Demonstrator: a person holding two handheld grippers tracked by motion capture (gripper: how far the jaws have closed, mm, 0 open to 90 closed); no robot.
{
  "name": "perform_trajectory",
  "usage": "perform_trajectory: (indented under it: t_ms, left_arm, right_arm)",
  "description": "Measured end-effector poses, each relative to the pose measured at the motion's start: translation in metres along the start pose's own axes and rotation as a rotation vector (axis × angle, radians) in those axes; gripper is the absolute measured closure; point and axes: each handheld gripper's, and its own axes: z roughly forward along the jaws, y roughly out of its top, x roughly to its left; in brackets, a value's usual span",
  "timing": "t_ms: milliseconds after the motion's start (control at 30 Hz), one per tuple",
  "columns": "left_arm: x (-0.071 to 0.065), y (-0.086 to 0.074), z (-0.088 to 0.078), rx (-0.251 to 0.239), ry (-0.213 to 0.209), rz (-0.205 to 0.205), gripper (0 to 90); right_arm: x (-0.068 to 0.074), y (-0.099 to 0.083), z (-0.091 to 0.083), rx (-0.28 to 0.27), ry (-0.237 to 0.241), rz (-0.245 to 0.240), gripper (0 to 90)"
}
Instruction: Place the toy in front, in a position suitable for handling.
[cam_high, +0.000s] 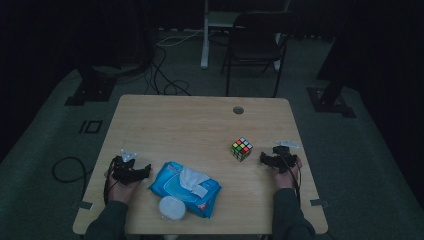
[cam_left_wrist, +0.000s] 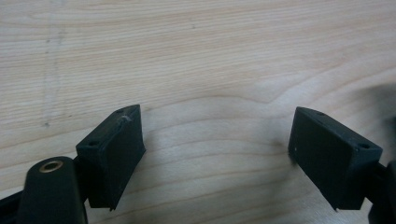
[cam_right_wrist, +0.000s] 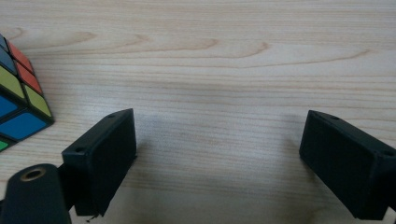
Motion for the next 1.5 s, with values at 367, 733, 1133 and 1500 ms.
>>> perform_trajectory:
  t_ms: [367,733,1133,1500]
  left_arm:
    - [0.000,0.000,-0.012,0.005,-0.064,-0.042,31.5]
    - [-0.018,0.005,-0.061,-0.102,-0.130,-0.014,33.3]
    - [-0.074,0.010,-0.085,-0.103,-0.251,0.106,30.3]
    - [-0.103,0.005,-0.088,-0.077,-0.289,0.160,28.3]
  right_arm:
    - [0.002,-0.004,-0.004,0.000,0.031,-0.028,10.8]
    - [0.002,-0.004,-0.004,0.000,0.031,-0.029,10.8]
    - [0.002,-0.004,-0.004,0.000,0.031,-0.029,10.8]
    - [0.002,-0.004,-0.004,0.000,0.032,-0.030,10.8]
